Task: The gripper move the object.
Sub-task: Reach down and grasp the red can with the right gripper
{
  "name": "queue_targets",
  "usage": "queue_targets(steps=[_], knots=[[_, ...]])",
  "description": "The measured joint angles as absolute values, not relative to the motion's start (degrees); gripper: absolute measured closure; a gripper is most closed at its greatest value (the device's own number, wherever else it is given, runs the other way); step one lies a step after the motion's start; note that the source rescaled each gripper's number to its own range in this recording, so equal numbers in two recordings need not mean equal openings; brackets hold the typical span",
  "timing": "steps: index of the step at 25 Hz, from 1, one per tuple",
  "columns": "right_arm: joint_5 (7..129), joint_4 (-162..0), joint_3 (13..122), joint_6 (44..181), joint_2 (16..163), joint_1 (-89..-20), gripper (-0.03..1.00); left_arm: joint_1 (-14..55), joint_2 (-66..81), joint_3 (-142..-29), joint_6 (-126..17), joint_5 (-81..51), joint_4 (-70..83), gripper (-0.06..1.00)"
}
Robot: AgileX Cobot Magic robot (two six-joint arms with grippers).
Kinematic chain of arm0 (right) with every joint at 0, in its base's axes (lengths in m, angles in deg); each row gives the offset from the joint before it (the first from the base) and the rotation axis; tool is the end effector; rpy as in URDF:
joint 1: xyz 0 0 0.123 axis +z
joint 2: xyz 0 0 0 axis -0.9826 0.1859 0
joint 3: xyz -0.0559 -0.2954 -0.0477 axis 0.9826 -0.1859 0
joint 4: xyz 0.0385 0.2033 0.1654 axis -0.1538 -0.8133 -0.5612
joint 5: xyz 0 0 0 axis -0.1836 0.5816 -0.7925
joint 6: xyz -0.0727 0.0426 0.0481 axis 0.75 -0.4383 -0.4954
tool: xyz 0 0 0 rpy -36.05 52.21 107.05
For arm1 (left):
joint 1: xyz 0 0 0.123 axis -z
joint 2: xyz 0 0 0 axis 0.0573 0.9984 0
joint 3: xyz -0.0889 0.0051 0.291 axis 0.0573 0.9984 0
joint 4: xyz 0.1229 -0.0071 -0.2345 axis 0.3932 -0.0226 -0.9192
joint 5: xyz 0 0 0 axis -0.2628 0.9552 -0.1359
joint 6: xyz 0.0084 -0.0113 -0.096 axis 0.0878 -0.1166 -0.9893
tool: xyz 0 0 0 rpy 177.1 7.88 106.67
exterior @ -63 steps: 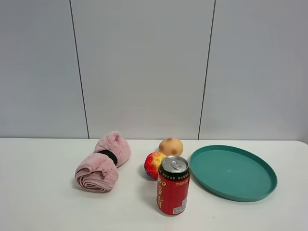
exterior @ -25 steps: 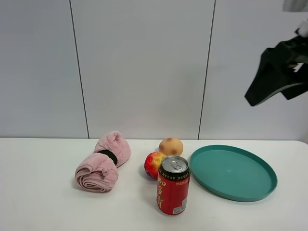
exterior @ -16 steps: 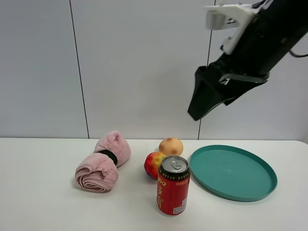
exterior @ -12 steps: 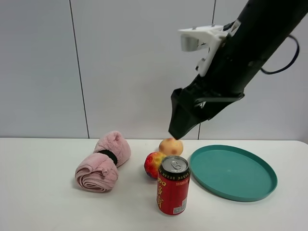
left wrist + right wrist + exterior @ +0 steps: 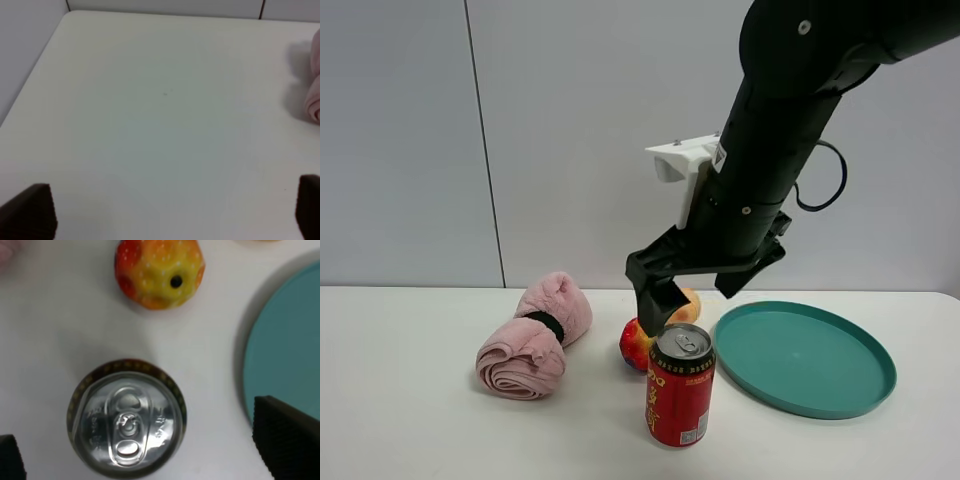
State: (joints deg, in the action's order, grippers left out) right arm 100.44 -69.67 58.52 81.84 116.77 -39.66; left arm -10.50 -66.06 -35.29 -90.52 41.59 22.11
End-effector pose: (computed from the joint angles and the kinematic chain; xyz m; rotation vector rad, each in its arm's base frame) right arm 0.2968 0.2406 0.2355 -0.7976 2.6109 0.1710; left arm -0.0095 0.0017 0.2841 -0.1606 2.0169 0.0999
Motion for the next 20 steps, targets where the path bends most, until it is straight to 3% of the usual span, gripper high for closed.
queue_targets(steps=[20], knots=[[95.22, -70.6, 58.7, 79.44, 127.95, -39.66, 0.0, -10.5, -66.06, -35.29, -90.52, 41.59, 22.11, -0.06]])
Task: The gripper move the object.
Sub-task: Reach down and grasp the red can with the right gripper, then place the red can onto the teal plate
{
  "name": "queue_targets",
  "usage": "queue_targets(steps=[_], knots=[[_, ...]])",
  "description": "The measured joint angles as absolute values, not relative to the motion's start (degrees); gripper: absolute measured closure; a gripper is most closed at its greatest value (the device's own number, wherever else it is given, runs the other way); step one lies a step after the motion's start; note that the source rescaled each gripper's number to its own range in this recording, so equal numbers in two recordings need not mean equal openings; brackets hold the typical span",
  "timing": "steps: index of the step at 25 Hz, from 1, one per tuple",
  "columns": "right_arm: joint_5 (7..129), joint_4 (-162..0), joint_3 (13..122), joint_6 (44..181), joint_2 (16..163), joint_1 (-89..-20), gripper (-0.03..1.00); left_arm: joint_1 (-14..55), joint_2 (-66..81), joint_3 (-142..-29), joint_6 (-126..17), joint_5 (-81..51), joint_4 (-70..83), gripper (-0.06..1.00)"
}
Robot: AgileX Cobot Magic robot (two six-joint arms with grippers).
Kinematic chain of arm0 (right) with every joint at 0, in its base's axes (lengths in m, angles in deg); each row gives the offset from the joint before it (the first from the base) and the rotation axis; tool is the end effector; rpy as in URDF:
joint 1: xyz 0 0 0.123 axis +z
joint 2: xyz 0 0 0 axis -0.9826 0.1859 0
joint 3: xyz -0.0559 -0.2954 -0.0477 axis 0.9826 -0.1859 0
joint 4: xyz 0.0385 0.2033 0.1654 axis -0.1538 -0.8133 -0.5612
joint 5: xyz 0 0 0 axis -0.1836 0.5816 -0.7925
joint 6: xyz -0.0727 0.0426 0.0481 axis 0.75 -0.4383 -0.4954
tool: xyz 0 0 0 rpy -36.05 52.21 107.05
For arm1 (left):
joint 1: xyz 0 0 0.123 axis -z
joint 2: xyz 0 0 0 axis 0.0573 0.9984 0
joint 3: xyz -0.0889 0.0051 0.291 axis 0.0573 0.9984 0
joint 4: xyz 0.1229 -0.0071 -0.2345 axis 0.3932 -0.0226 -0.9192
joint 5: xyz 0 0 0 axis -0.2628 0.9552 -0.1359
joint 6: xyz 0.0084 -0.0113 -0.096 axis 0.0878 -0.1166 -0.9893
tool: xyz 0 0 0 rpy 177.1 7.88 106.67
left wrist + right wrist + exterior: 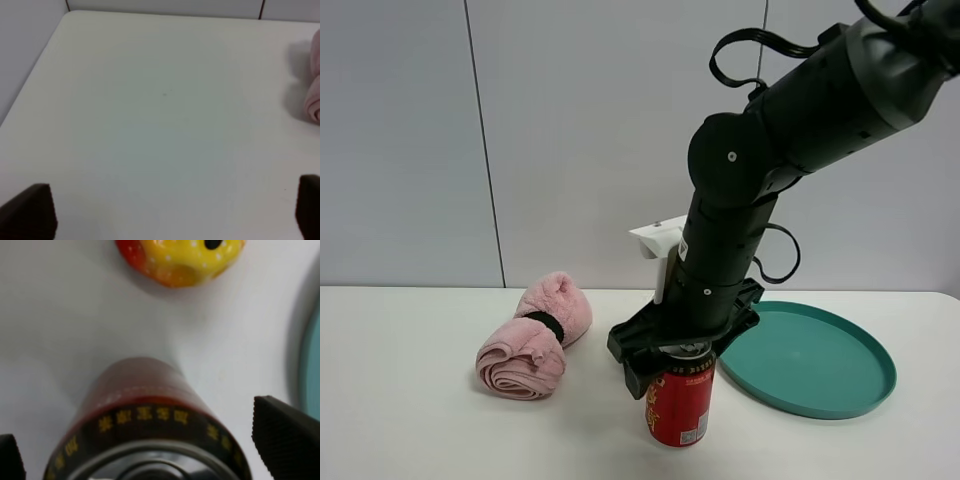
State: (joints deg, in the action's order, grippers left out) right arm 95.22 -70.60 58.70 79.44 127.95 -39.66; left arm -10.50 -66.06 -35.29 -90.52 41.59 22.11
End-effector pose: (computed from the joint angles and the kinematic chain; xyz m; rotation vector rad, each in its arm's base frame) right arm 0.3143 0.2568 0.1625 -0.7638 2.7278 0.1505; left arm -0.0095 0.0017 0.2841 -0.1606 2.0169 0.0999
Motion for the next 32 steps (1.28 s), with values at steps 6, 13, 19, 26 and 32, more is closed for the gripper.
queue_targets(steps=[6, 13, 19, 26, 32], knots=[[95.27, -71.98, 58.7, 79.63, 129.1, -39.66, 0.35, -10.5, -66.06, -35.29, -90.52, 41.59, 22.11, -0.06], [95.33, -71.96, 58.7, 79.86, 129.1, -39.66, 0.97, -10.5, -66.06, -35.29, -90.52, 41.59, 22.11, -0.06], [97.01, -72.07, 58.7, 80.02, 128.05, -39.66, 0.97, -10.5, -66.06, -35.29, -90.52, 41.59, 22.11, -0.06], [102.2, -71.26, 58.7, 84.78, 116.82, -39.66, 0.97, -10.5, -66.06, -35.29, -90.52, 41.59, 22.11, -0.06], [108.14, -63.96, 58.7, 83.4, 104.67, -40.19, 0.97, -10.5, -66.06, -35.29, -90.52, 41.59, 22.11, -0.06]])
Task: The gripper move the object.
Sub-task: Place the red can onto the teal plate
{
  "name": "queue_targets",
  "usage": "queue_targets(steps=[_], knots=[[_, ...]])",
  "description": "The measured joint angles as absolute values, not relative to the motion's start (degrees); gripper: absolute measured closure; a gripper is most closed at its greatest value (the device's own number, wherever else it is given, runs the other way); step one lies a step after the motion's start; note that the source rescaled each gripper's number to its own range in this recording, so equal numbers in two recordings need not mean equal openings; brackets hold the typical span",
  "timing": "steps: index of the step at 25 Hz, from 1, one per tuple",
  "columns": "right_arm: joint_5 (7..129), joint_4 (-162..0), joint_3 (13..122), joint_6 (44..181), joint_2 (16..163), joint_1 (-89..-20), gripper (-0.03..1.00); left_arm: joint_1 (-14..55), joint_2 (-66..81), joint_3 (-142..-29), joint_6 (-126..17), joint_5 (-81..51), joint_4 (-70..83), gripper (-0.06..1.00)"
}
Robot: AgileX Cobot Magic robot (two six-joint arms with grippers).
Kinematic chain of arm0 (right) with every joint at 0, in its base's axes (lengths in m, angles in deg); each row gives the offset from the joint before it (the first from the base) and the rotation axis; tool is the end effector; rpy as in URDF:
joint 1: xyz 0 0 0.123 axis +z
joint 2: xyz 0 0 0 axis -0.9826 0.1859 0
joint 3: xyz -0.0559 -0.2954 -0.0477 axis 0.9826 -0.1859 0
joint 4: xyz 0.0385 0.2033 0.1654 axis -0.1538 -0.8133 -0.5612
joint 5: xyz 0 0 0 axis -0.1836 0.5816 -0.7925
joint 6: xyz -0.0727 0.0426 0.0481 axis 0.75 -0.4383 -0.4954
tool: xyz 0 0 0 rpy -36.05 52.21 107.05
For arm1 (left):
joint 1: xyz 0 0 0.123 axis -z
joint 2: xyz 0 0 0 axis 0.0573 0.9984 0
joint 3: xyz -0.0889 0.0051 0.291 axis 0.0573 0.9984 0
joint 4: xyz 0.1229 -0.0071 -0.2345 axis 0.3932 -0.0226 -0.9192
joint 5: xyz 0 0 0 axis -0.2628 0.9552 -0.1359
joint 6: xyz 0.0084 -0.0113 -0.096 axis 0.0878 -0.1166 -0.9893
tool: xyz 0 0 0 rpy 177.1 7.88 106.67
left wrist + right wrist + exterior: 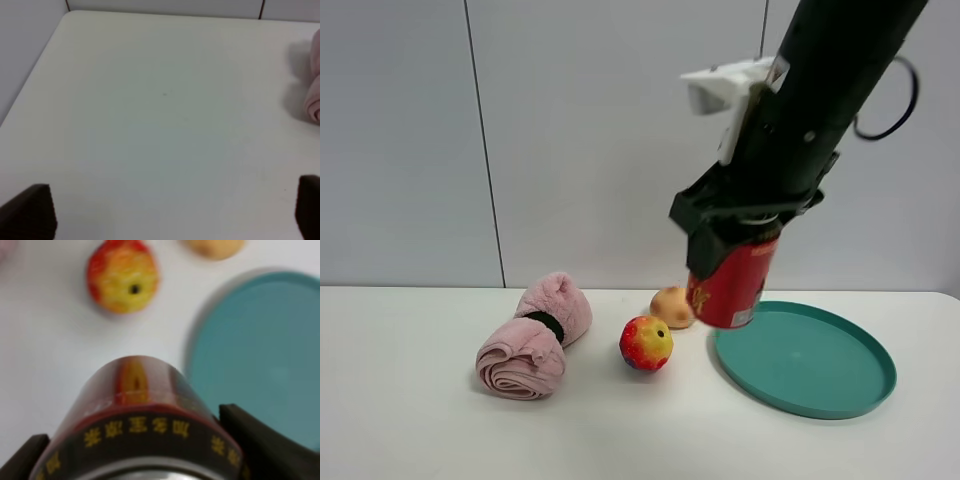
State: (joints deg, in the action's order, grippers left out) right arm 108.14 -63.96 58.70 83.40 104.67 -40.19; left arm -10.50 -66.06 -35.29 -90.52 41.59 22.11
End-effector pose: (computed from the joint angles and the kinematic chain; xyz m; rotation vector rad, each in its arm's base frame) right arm 0.2710 0.2049 0.3079 -0.8339 2.4859 0.0773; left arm -0.0095 0.0017 0.2841 -0.1606 2.0169 0.0999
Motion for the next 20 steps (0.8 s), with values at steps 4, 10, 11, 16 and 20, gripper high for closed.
queue_targets(steps=[4, 10, 11, 16, 20], knots=[[112.31, -60.32, 58.7, 77.64, 99.1, -44.39, 0.97, -10.5, -66.06, -35.29, -90.52, 41.59, 22.11, -0.06], [114.71, -58.02, 58.7, 74.68, 96.17, -54.5, 0.97, -10.5, -66.06, -35.29, -90.52, 41.59, 22.11, -0.06], [114.5, -58.02, 58.7, 74.44, 96.32, -56.61, 0.97, -10.5, -66.06, -35.29, -90.52, 41.59, 22.11, -0.06], [109.42, -57.97, 58.53, 74.01, 99.75, -64.68, 0.97, -10.5, -66.06, -35.29, -90.52, 41.59, 22.11, -0.06], [104.6, -58.37, 58.53, 74.01, 106.61, -67.51, 0.97, -10.5, -66.06, -35.29, -90.52, 41.59, 22.11, -0.06]])
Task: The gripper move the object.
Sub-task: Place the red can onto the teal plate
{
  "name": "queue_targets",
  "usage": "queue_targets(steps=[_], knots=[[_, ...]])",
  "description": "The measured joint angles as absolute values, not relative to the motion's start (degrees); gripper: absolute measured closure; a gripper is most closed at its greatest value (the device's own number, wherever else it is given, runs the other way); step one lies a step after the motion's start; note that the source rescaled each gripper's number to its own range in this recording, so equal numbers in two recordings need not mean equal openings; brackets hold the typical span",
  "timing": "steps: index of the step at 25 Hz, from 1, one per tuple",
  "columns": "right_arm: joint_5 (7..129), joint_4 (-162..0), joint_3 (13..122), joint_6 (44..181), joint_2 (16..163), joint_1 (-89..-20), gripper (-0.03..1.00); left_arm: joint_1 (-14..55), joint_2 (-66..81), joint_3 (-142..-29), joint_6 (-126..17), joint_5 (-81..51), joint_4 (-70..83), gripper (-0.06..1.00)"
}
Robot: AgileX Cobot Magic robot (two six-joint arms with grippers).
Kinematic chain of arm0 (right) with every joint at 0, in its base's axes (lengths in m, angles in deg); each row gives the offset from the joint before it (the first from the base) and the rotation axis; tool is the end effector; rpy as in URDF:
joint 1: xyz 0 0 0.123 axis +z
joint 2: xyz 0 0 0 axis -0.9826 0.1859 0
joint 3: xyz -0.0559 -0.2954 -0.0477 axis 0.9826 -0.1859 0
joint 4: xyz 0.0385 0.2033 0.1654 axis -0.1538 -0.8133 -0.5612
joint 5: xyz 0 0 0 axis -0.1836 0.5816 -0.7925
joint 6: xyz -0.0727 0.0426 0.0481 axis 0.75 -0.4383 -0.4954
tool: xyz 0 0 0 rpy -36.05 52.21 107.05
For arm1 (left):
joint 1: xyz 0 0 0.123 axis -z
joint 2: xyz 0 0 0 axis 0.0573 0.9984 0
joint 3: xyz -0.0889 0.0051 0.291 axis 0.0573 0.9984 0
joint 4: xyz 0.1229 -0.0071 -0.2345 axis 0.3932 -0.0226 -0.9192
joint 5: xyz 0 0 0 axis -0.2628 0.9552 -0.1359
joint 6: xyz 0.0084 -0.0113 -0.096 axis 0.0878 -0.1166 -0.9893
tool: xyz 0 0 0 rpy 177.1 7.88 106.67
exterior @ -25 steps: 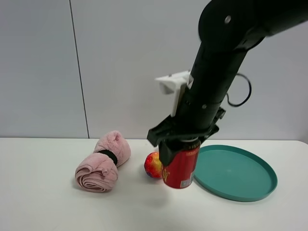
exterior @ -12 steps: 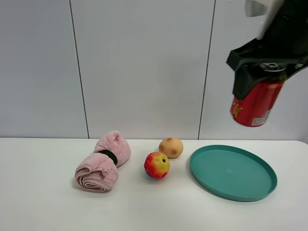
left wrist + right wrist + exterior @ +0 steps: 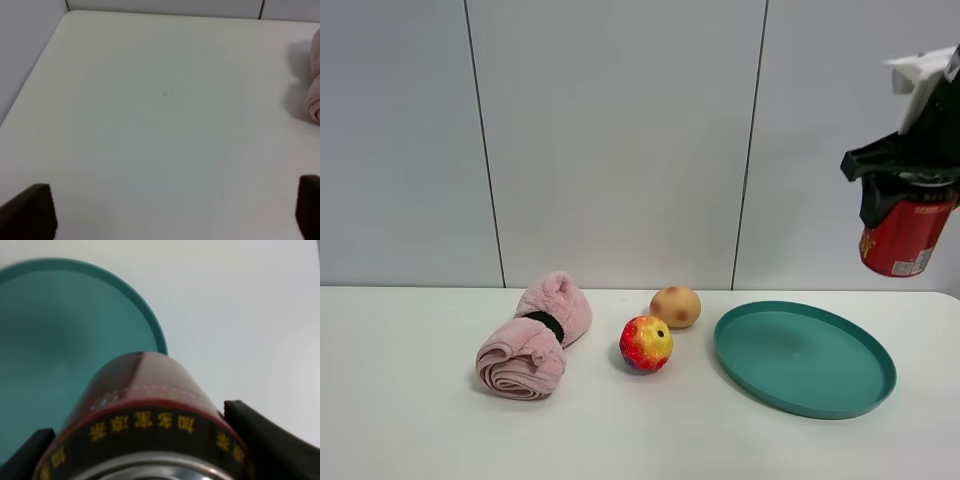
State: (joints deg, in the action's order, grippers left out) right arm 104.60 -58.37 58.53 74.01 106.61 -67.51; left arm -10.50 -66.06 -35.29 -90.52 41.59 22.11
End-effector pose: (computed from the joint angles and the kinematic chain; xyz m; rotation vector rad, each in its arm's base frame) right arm 0.3471 0.0541 0.2996 -0.0819 2.5743 -0.1307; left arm -0.0095 0.0017 0.2841 -0.1606 2.0169 0.0999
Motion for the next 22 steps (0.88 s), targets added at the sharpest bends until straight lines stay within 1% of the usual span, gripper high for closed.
queue_targets(steps=[7, 11, 22], knots=[[94.21, -61.06, 58.53, 71.86, 118.8, -68.83, 0.97, -10.5, -66.06, -35.29, -90.52, 41.59, 22.11, -0.06], [91.13, -61.91, 58.53, 70.76, 123.43, -68.83, 0.97, -10.5, -66.06, -35.29, -90.52, 41.59, 22.11, -0.06], [82.94, -67.28, 58.53, 69.21, 125.4, -71.65, 0.97, -10.5, -66.06, -35.29, -90.52, 41.59, 22.11, -0.06]])
